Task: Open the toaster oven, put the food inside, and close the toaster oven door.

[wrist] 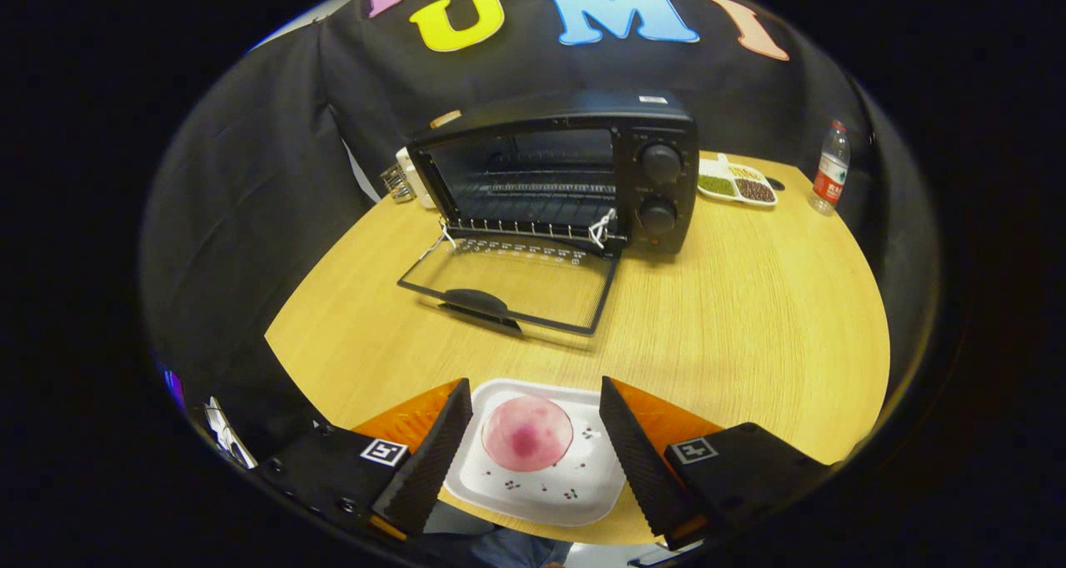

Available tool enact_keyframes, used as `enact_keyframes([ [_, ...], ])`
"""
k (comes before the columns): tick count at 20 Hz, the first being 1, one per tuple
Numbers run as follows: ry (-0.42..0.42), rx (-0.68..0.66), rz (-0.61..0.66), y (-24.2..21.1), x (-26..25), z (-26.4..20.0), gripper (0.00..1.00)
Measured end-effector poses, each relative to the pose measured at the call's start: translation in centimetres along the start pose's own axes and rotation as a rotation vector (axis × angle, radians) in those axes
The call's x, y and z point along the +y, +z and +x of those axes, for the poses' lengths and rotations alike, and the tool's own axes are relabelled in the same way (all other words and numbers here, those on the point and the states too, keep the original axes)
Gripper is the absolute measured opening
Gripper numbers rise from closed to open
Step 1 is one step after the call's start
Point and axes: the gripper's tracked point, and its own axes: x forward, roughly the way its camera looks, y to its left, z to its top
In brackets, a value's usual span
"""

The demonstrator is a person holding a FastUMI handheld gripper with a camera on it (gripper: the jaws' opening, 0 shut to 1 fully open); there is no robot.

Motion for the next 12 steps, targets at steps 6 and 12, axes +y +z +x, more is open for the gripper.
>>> enact_keyframes([
  [6,-0.028,0.128,-0.011,-3.3,-2.7,0.3,0.98],
  [12,-0.018,0.245,0.128,-6.1,-4.1,1.0,0.81],
])
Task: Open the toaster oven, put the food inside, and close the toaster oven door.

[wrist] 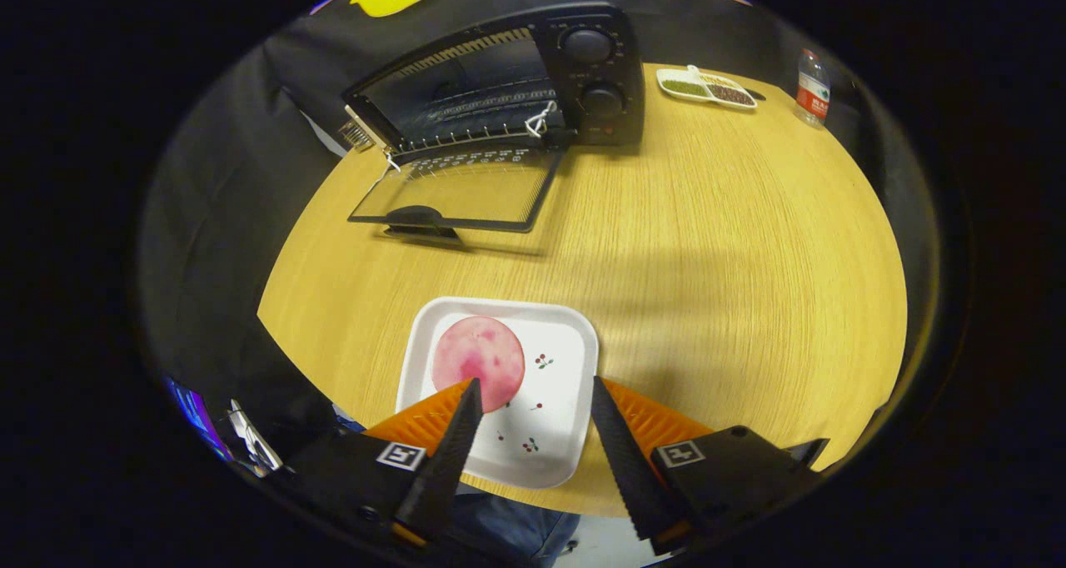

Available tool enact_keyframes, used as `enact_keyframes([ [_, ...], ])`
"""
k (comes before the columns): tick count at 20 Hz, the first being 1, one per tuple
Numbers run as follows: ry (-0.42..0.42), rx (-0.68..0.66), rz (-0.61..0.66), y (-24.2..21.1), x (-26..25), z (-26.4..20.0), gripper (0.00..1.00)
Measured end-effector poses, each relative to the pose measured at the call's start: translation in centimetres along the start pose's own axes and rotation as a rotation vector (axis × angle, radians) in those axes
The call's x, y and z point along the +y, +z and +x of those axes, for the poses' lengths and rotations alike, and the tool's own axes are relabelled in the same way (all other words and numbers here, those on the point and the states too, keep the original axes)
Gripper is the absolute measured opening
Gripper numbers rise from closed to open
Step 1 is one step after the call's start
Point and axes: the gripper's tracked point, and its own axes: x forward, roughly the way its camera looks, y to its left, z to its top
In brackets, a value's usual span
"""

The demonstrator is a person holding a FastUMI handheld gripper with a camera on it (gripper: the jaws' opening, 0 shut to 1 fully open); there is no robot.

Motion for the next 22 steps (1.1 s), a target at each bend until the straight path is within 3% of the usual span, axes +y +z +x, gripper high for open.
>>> enact_keyframes([
  [4,0.023,0.060,0.073,-0.9,-0.4,0.7,0.64],
  [9,-0.011,0.105,0.100,-1.4,-1.7,1.0,0.34],
  [11,0.009,0.124,0.130,-1.7,-1.6,1.3,0.09],
  [13,0.025,0.119,0.180,-2.1,-1.5,3.2,0.05],
  [15,0.060,0.116,0.229,-1.9,-1.1,0.9,0.02],
  [18,0.168,0.097,0.313,-1.1,1.4,0.9,0.01],
  [22,0.189,0.073,0.323,-0.5,2.7,0.7,0.01],
])
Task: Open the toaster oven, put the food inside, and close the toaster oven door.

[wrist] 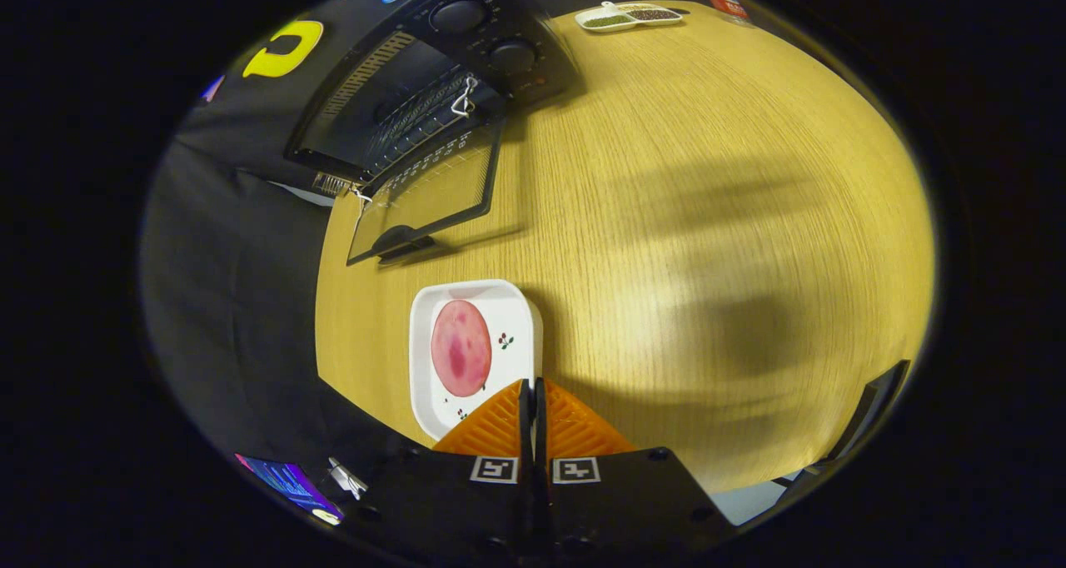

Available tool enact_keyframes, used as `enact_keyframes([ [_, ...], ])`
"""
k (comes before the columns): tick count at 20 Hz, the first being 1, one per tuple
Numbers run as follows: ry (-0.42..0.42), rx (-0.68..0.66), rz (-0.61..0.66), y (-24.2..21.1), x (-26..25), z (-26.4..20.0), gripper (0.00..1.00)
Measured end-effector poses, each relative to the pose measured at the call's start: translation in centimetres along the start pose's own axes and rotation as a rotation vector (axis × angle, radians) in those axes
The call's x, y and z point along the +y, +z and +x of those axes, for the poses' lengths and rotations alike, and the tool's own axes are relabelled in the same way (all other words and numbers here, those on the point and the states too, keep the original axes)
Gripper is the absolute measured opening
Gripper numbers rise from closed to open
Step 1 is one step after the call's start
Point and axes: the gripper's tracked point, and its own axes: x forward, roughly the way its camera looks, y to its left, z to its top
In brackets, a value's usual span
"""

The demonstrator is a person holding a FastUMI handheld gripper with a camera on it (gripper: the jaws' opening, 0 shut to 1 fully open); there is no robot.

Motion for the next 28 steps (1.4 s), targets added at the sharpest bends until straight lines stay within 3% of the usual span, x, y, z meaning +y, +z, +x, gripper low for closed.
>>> enact_keyframes([
  [12,0.127,-0.234,0.159,5.2,9.7,-0.4,0.01],
  [28,0.186,-0.531,0.602,13.8,15.4,2.7,0.01],
])
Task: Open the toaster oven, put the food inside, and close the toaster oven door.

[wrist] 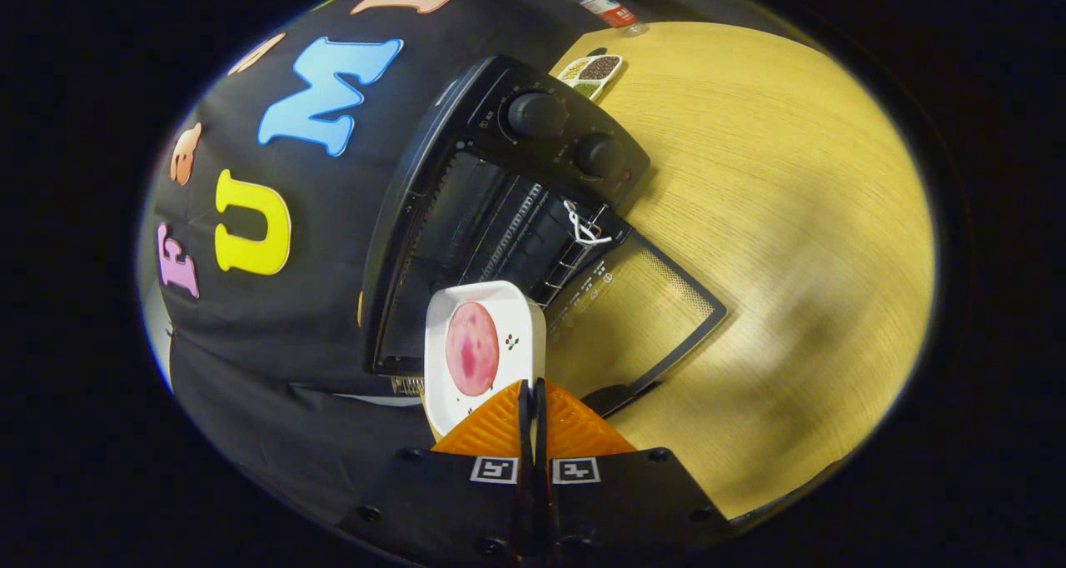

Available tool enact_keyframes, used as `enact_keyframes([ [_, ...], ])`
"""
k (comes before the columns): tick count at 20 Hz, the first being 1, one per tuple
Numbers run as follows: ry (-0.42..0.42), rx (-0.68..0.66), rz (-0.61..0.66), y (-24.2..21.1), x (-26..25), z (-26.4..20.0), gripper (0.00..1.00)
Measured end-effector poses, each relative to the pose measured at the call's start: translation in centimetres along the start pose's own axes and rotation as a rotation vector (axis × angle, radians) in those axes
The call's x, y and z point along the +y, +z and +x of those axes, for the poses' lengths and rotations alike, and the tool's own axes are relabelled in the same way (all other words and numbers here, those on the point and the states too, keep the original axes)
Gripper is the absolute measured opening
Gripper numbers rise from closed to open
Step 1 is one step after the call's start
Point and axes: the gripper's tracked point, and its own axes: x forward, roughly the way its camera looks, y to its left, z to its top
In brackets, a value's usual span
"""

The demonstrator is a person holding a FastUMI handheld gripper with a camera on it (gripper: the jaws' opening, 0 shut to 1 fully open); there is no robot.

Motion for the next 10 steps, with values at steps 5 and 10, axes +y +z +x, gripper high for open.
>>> enact_keyframes([
  [5,0.020,-0.085,0.156,-0.2,1.4,2.1,0.01],
  [10,0.022,-0.162,0.266,0.1,2.3,4.0,0.01],
])
